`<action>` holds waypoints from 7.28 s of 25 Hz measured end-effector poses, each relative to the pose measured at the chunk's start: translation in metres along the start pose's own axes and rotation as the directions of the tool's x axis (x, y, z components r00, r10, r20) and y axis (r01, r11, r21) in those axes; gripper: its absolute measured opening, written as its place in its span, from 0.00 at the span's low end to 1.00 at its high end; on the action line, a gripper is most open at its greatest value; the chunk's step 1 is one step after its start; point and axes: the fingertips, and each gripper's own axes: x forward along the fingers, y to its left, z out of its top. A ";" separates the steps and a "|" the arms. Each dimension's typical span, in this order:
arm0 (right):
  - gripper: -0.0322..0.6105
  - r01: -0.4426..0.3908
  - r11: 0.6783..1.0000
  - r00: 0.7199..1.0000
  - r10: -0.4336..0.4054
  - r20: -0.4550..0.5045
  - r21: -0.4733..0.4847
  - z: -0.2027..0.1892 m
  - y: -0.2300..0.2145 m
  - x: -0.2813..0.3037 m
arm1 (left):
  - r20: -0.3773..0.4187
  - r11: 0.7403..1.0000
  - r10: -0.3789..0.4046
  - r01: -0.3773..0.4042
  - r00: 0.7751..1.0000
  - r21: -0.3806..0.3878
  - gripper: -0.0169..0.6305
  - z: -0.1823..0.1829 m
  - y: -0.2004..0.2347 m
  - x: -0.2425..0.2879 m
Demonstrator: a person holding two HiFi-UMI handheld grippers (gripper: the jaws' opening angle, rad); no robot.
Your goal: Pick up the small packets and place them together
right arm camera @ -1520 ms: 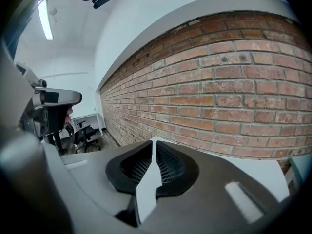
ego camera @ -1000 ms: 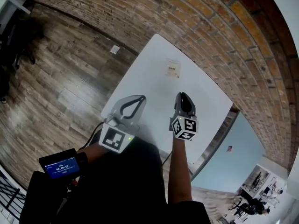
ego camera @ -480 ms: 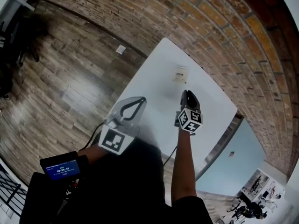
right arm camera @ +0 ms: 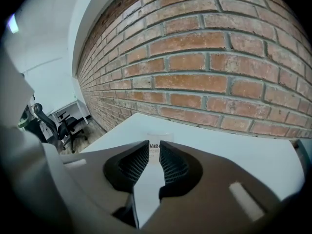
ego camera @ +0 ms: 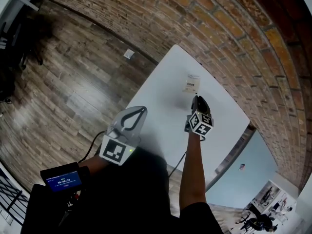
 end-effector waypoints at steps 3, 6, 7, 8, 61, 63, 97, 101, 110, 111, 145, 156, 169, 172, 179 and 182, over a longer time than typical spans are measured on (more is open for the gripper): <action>0.16 0.006 1.000 1.000 -0.006 -0.019 0.008 -0.001 -0.006 0.010 | -0.011 1.000 0.001 -0.001 1.000 -0.012 0.03 -0.004 0.000 0.002; 0.17 0.009 1.000 0.999 -0.008 -0.043 0.022 -0.005 -0.013 0.018 | -0.019 1.000 -0.004 0.004 1.000 -0.017 0.03 -0.007 -0.002 0.005; 0.17 0.008 1.000 0.999 -0.007 -0.052 0.020 -0.007 -0.015 0.020 | -0.022 1.000 -0.007 0.006 1.000 -0.015 0.03 -0.008 -0.003 0.006; 0.17 0.006 1.000 0.998 -0.005 -0.061 0.017 -0.009 -0.016 0.023 | -0.025 1.000 -0.008 0.008 1.000 -0.014 0.03 -0.008 -0.004 0.007; 0.06 -0.081 0.966 0.988 0.109 -0.106 0.244 -0.030 -0.006 0.030 | -0.080 0.982 0.102 -0.113 0.992 -0.149 0.03 -0.021 0.023 0.003; 0.06 -0.071 0.967 0.991 0.095 -0.092 0.243 -0.034 -0.005 0.017 | -0.076 0.985 0.085 -0.095 0.993 -0.142 0.03 -0.021 0.016 0.003; 0.06 0.054 0.923 0.997 -0.028 -0.075 0.381 -0.136 -0.001 -0.099 | -0.081 0.993 -0.116 0.113 0.990 -0.039 0.03 -0.019 -0.086 0.005; 0.06 0.067 0.922 0.994 -0.028 -0.106 0.382 -0.148 -0.004 -0.095 | -0.087 0.994 -0.105 0.103 0.991 -0.034 0.03 -0.021 -0.085 0.004; 0.17 0.045 0.979 0.989 -0.016 -0.145 0.201 -0.160 -0.002 -0.096 | -0.079 0.997 -0.074 0.072 0.994 -0.028 0.03 -0.020 -0.078 0.003; 0.17 0.038 0.988 0.989 -0.015 -0.145 0.153 -0.157 0.000 -0.096 | -0.078 0.997 -0.074 0.072 0.994 -0.030 0.03 -0.019 -0.079 0.004; 0.40 -0.121 0.960 0.961 0.049 -0.274 -0.253 -0.144 0.023 -0.038 | -0.108 0.999 0.001 -0.005 0.994 -0.042 0.03 -0.031 -0.096 0.010; 0.43 -0.138 0.970 0.975 0.098 -0.201 -0.198 -0.126 0.011 -0.055 | -0.113 0.999 -0.002 -0.002 0.994 -0.035 0.03 -0.030 -0.106 0.019; 0.41 -0.065 0.980 0.985 0.033 -0.169 -0.190 -0.132 -0.035 -0.091 | -0.081 1.000 0.011 -0.011 0.997 -0.006 0.03 -0.023 -0.118 0.019; 0.41 -0.073 0.978 0.982 0.036 -0.186 -0.196 -0.140 -0.056 -0.101 | -0.078 1.000 -0.005 0.006 0.997 0.012 0.03 -0.022 -0.141 0.021; 0.37 -0.127 0.969 0.970 0.077 -0.231 -0.211 -0.160 -0.071 -0.099 | -0.101 1.000 0.006 -0.005 0.995 0.012 0.03 -0.028 -0.161 0.023; 0.38 -0.141 0.965 0.971 0.092 -0.221 -0.220 -0.157 -0.070 -0.095 | -0.107 1.000 0.014 -0.013 0.994 0.011 0.03 -0.031 -0.168 0.020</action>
